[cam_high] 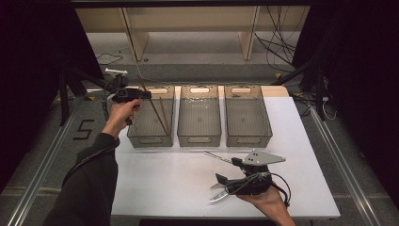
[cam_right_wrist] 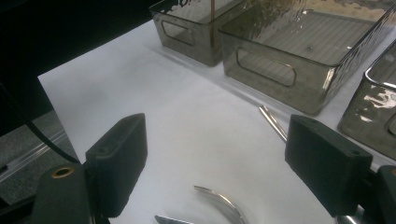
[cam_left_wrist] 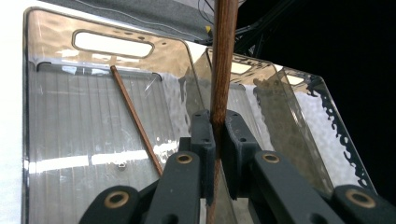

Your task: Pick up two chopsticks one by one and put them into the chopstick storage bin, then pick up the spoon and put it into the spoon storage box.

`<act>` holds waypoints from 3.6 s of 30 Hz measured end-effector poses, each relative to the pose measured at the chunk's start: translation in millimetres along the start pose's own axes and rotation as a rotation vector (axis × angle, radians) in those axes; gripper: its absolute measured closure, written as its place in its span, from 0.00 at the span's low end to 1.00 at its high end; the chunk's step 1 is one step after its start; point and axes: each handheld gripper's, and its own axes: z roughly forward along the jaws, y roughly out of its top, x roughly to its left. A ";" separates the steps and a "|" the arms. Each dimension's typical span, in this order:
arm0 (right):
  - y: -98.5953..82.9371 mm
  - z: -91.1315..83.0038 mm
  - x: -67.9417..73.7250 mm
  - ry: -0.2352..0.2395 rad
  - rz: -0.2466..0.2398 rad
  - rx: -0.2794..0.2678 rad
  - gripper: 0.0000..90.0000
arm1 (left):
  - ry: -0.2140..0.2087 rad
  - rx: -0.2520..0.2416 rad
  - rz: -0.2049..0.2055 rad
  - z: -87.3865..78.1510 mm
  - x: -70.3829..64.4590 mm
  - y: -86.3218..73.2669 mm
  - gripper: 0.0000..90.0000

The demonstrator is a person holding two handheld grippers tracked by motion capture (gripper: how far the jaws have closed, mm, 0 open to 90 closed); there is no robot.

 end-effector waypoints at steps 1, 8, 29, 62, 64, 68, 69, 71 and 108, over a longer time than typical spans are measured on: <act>0.1 -0.3 0.0 0.000 0.000 0.000 0.24 | 0.000 0.004 0.001 1.2 -0.1 -0.8 0.93; 0.3 -0.7 -0.1 -0.002 0.000 0.000 0.24 | 0.013 0.032 0.007 10.1 -1.1 -5.6 0.92; 5.1 -11.3 -13.3 -0.022 0.007 -0.019 0.25 | 0.030 -0.002 0.103 -7.6 -28.0 -18.7 0.28; 18.4 16.2 -65.3 -0.043 -0.037 0.179 0.29 | -0.164 -0.084 0.296 -47.5 -25.5 -173.2 0.23; 18.5 19.1 -66.6 -0.042 -0.041 0.190 0.30 | -0.170 -0.084 0.305 -46.5 -25.7 -177.4 0.23; 18.9 21.8 -70.7 -0.043 -0.043 0.209 0.31 | -0.174 -0.087 0.341 -44.6 -25.7 -187.4 0.22; 19.0 22.1 -71.6 -0.043 -0.044 0.213 0.31 | -0.173 -0.087 0.348 -43.4 -25.2 -190.1 0.22; 19.2 23.1 -73.1 -0.044 -0.043 0.222 0.31 | -0.165 -0.082 0.359 -41.0 -23.3 -195.3 0.22; 8.2 64.7 -87.1 -0.074 -0.123 0.454 0.44 | -0.138 -0.101 0.526 -53.1 -31.2 -241.6 0.20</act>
